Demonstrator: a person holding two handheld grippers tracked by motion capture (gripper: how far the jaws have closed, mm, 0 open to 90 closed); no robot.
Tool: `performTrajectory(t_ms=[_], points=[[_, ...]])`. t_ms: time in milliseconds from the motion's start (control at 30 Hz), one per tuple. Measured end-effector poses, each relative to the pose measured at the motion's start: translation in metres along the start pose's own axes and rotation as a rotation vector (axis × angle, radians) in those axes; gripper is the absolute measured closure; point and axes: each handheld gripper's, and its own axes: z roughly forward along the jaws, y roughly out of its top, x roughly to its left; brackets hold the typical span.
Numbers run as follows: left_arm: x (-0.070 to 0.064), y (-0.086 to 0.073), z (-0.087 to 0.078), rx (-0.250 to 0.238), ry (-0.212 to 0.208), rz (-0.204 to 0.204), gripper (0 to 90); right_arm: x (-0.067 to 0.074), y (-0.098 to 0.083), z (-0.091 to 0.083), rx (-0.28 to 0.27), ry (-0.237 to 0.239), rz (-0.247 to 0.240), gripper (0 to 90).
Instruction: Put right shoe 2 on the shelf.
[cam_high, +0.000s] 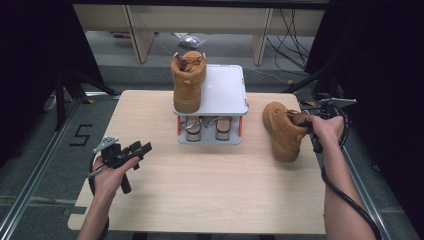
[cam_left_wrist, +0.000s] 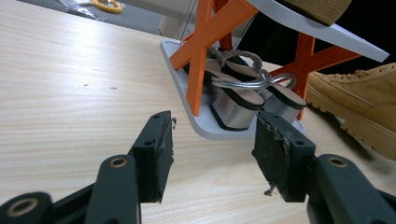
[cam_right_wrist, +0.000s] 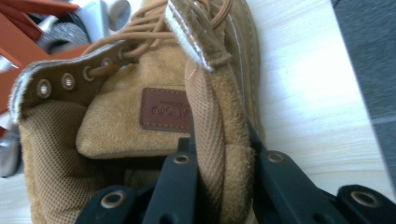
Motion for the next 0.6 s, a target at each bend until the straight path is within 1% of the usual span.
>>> performTrajectory(t_ms=[67, 100, 167, 200, 267, 300, 367, 433, 467, 500, 533, 600], points=[[0.000, -0.001, 0.000, 0.003, -0.003, -0.001, 46.5, -0.001, -0.001, -0.002, 0.001, 0.022, 0.002, 82.9], [-0.001, -0.001, 0.000, 0.003, -0.005, 0.000, 46.5, 0.000, -0.002, -0.003, -0.006, 0.032, 0.013, 82.9], [-0.001, -0.001, 0.001, 0.006, -0.006, 0.002, 46.5, 0.001, -0.002, -0.004, -0.015, 0.040, 0.012, 82.9], [-0.001, -0.002, 0.001, 0.007, -0.008, 0.005, 46.4, 0.003, -0.002, -0.005, -0.012, 0.048, 0.034, 82.9], [-0.001, -0.002, 0.001, 0.005, -0.009, 0.004, 46.5, 0.004, -0.002, -0.006, -0.015, 0.051, 0.025, 82.8], [-0.001, -0.002, 0.001, 0.003, -0.010, 0.003, 46.5, 0.005, -0.001, -0.007, -0.016, 0.066, 0.027, 82.8], [-0.001, -0.001, 0.000, 0.001, -0.006, 0.004, 46.4, 0.006, -0.001, -0.009, -0.025, 0.074, 0.023, 82.8], [-0.001, -0.001, -0.001, 0.001, -0.004, 0.005, 46.5, 0.009, -0.001, -0.011, -0.027, 0.082, 0.040, 82.8], [-0.001, -0.001, -0.001, 0.001, -0.004, 0.003, 46.4, 0.009, -0.001, -0.012, -0.031, 0.098, 0.040, 82.8], [-0.001, -0.001, -0.001, 0.002, -0.003, 0.002, 46.4, 0.010, -0.001, -0.013, -0.026, 0.101, 0.055, 82.8], [-0.001, -0.002, -0.001, 0.001, -0.004, 0.003, 46.3, 0.010, -0.001, -0.013, -0.040, 0.105, 0.047, 82.9], [-0.001, -0.003, -0.001, 0.003, -0.004, 0.004, 46.3, 0.010, -0.001, -0.015, -0.045, 0.118, 0.044, 82.9]])
